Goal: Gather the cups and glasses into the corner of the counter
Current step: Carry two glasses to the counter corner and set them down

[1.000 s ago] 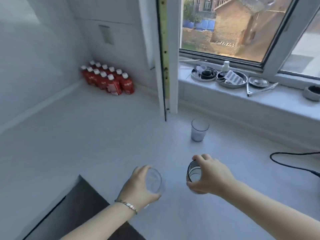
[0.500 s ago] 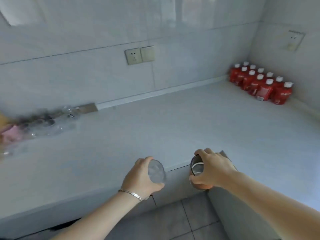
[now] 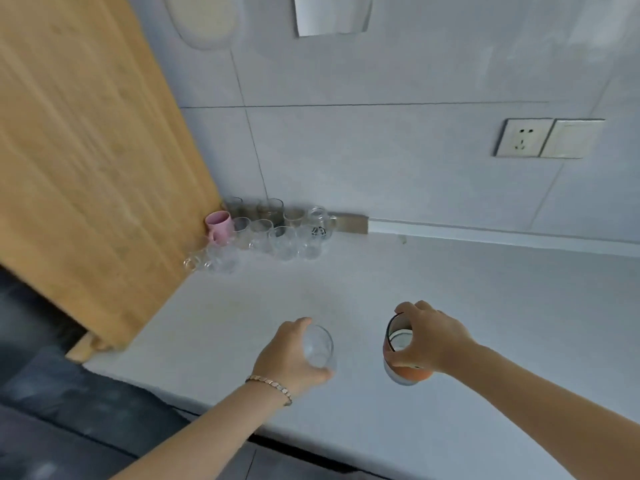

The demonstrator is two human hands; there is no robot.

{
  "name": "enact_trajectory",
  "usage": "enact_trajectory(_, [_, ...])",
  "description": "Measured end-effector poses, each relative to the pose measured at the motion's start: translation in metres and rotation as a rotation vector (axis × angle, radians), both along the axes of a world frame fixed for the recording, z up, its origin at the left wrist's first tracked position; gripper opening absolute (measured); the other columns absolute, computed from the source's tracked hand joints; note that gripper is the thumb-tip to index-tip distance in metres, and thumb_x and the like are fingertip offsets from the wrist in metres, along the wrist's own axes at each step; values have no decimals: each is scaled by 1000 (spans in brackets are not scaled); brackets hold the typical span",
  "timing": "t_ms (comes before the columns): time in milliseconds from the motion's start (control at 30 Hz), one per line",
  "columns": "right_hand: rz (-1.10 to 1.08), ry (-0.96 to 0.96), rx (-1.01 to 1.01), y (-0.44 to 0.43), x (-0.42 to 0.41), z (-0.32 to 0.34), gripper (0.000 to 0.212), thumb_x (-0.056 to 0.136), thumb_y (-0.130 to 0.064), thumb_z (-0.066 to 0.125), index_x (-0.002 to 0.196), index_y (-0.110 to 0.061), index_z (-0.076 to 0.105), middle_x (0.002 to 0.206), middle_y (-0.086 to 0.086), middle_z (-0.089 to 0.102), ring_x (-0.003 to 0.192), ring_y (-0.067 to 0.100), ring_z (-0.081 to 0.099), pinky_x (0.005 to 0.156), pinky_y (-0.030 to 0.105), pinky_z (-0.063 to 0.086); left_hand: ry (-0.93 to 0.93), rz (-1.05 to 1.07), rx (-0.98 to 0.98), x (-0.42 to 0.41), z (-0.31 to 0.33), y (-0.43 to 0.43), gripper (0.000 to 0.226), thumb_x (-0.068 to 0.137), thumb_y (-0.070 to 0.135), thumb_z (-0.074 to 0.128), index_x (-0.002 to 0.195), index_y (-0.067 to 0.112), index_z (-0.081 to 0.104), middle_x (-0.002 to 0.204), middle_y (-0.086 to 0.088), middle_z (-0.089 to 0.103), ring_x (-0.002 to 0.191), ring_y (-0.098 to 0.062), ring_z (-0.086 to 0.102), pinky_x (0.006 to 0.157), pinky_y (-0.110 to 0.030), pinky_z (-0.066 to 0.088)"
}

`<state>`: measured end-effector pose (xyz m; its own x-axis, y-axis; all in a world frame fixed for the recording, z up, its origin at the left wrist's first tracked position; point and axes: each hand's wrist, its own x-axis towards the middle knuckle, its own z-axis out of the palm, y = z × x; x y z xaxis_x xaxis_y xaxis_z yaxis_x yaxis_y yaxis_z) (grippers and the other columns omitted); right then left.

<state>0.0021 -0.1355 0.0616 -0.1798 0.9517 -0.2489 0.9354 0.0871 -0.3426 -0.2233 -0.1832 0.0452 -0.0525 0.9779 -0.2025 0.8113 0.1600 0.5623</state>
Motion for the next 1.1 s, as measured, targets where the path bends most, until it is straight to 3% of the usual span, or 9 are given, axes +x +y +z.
enact_trajectory(200, [120,16,-13,114,-64,-9,77,63,-58,67,129,-33,38,125,-7,48,114,21,51,90,32,47,31,182,-13,-61,-6,95,87,60,40,75,137,27,36,131,3,45,116,-15,52,90,-22,42])
enact_trajectory(400, [149,4,-58,181,-123,-26,80,64,-59,66,133,-32,36,128,-6,46,116,21,50,93,32,46,135,188,-62,-125,-17,178,85,59,42,77,133,28,38,129,4,48,113,-17,54,88,-28,47])
enact_trajectory(600, [26,17,-133,214,-190,-60,81,65,-58,66,134,-29,35,127,-4,45,115,22,48,91,31,44,287,73,-77,-181,-46,260,71,61,49,73,120,21,47,114,-2,57,110,-23,50,79,-31,48])
enact_trajectory(833, [-129,25,-192,235,-272,-83,79,66,-55,67,132,-25,36,127,-2,45,113,23,47,87,30,45,547,-221,-23,-226,-78,314,67,64,54,67,117,18,48,112,-1,58,107,-21,56,94,-30,38])
enact_trajectory(967, [-173,-18,-186,248,-303,-88,81,67,-56,68,133,-23,35,128,0,44,115,25,45,88,32,45,546,-291,16,-240,-89,324,61,64,55,65,109,17,51,107,0,60,104,-21,57,93,-30,37])
enact_trajectory(1100, [-297,82,-131,250,-319,-90,95,65,-61,70,140,-25,26,136,-1,36,123,23,40,95,34,45,506,-321,40,-247,-94,328,69,64,59,65,117,17,49,111,0,59,108,-22,54,98,-30,34])
